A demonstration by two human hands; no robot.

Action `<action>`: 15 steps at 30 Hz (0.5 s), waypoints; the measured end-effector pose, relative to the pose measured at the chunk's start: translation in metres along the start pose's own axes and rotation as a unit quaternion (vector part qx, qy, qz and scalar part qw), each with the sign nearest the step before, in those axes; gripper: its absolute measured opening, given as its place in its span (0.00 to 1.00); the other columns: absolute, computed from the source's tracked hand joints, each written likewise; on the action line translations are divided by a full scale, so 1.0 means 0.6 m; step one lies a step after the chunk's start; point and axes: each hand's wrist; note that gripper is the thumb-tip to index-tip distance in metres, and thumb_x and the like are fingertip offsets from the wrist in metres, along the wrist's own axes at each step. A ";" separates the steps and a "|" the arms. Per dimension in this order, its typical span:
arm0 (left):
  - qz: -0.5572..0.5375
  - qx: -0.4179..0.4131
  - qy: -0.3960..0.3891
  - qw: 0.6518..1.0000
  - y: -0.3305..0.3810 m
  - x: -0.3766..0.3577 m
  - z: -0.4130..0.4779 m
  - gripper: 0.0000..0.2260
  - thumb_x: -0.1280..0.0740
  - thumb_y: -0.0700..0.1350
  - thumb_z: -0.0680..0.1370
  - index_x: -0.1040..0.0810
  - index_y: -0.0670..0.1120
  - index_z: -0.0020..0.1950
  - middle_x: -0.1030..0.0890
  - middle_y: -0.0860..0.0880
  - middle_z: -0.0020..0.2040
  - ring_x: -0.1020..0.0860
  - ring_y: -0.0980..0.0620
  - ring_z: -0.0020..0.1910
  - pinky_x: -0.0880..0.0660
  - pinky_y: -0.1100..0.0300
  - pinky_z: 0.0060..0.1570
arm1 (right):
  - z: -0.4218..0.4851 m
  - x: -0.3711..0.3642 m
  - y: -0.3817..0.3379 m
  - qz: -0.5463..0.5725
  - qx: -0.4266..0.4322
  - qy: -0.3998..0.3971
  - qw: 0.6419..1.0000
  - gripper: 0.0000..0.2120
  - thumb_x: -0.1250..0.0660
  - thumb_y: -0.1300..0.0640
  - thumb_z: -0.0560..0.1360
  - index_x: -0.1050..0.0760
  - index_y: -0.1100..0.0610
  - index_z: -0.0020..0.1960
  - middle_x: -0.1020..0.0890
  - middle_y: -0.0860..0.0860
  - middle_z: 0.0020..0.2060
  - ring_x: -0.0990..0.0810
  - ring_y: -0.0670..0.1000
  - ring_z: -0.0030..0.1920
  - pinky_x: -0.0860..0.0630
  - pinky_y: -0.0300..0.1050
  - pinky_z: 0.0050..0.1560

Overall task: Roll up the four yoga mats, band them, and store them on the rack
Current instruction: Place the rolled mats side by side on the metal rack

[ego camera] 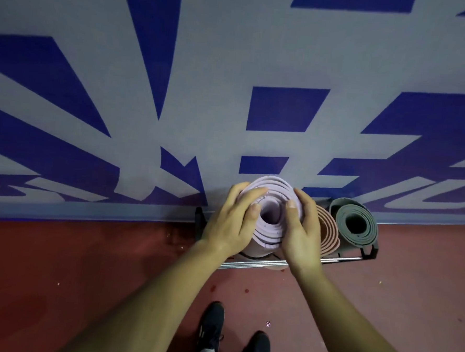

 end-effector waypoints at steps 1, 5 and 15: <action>-0.001 0.000 -0.002 1.000 -0.013 -0.009 0.002 0.23 0.51 0.59 0.82 0.27 0.55 0.71 0.32 0.54 0.72 0.28 0.53 0.67 0.25 0.52 0.61 | 0.004 -0.004 0.013 0.000 0.001 -0.001 1.000 0.11 0.37 0.53 0.83 0.25 0.44 0.64 0.19 0.39 0.59 0.20 0.42 0.61 0.24 0.50 0.66; -0.015 -0.003 -0.003 1.000 -0.062 -0.046 0.003 0.20 0.49 0.57 0.83 0.27 0.54 0.71 0.31 0.51 0.72 0.29 0.53 0.69 0.26 0.51 0.64 | 0.016 -0.015 0.075 -0.010 -0.008 0.005 1.000 0.13 0.36 0.55 0.84 0.25 0.50 0.68 0.19 0.44 0.62 0.21 0.45 0.63 0.25 0.53 0.68; -0.012 0.010 -0.029 0.999 -0.184 -0.151 -0.007 0.17 0.48 0.56 0.84 0.30 0.57 0.69 0.32 0.52 0.70 0.25 0.50 0.65 0.23 0.49 0.60 | 0.039 -0.026 0.225 -0.055 -0.050 0.020 0.997 0.14 0.36 0.54 0.84 0.27 0.50 0.69 0.21 0.43 0.64 0.23 0.42 0.65 0.28 0.53 0.71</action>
Point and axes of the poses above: each hand's wrist, its own z-axis towards the middle knuckle, its own x-axis out of the back of the hand, y = z × x
